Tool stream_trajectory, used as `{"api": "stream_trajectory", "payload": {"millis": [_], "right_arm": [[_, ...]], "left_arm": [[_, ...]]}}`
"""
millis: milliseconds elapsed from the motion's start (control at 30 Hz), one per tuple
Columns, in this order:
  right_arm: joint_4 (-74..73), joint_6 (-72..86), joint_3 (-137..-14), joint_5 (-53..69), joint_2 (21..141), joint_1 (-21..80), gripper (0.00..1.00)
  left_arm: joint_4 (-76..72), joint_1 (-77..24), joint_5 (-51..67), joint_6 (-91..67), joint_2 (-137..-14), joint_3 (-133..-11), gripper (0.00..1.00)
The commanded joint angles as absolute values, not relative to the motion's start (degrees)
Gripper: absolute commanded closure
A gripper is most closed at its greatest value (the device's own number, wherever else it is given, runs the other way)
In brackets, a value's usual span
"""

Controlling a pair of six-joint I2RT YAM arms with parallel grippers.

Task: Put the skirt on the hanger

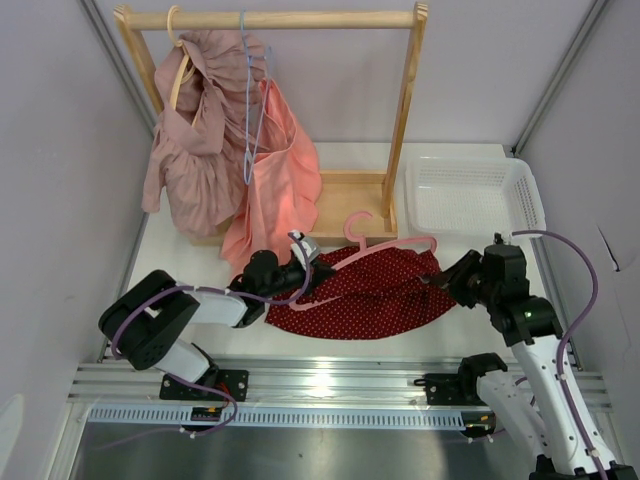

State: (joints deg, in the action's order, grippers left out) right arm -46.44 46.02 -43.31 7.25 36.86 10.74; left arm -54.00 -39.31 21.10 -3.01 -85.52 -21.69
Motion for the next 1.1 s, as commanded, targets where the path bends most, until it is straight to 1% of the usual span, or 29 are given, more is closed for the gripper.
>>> {"api": "stream_trajectory", "payload": {"millis": [0, 67, 100, 167, 200, 267, 333, 367, 433, 533, 633, 767, 967, 1067], "right_arm": [[-47.46, 44.65, -41.66, 6.33, 35.51, 10.46, 0.67], [-47.46, 44.03, -40.79, 6.33, 35.42, 10.72, 0.51], [-46.85, 44.03, -40.35, 6.33, 35.25, 11.07, 0.41], [-45.71, 44.30, -39.55, 6.42, 34.81, 11.95, 0.36], [-44.66, 44.64, -38.85, 5.98, 34.98, 13.95, 0.32], [-42.64, 46.22, -38.15, 4.41, 36.46, 16.95, 0.32], [-38.34, 48.24, -37.18, 3.00, 38.40, 23.53, 0.34], [-35.01, 50.78, -37.00, 0.29, 40.93, 29.30, 0.36], [-31.57, 53.42, -37.18, -3.94, 44.02, 35.39, 0.40], [-24.80, 58.52, -37.09, -10.62, 50.96, 44.17, 0.41], [-16.11, 64.32, -33.95, -13.70, 55.71, 47.89, 0.40], [-1.72, 72.58, -27.79, -16.61, 58.97, 48.52, 0.38], [7.37, 79.88, -26.90, -20.38, 66.61, 49.74, 0.31], [10.80, 82.61, -25.58, -23.71, 68.46, 50.88, 0.31]], "left_arm": [[-54.58, -39.11, 19.51, -0.18, -85.08, -23.20, 1.00], [-54.67, -39.20, 19.77, -0.18, -85.17, -23.20, 1.00], [-54.75, -39.20, 19.86, -0.18, -85.34, -23.20, 1.00], [-55.11, -39.20, 20.04, -0.35, -85.52, -22.85, 1.00], [-55.19, -39.20, 20.13, -0.44, -85.52, -22.85, 1.00], [-55.20, -39.20, 20.21, -0.44, -85.61, -22.94, 1.00], [-55.28, -39.11, 20.21, -0.53, -85.78, -23.03, 1.00], [-55.28, -39.29, 20.13, -0.70, -85.69, -23.11, 1.00], [-55.46, -39.20, 20.13, -0.88, -85.61, -22.94, 1.00], [-55.46, -39.37, 19.95, -1.05, -85.52, -22.94, 1.00], [-55.55, -39.38, 19.60, -1.23, -85.17, -22.76, 1.00], [-55.63, -39.55, 19.51, -1.32, -84.99, -22.85, 1.00], [-55.72, -39.64, 19.34, -1.58, -84.90, -23.47, 1.00], [-55.64, -39.64, 19.16, -1.50, -84.73, -23.82, 1.00]]}}
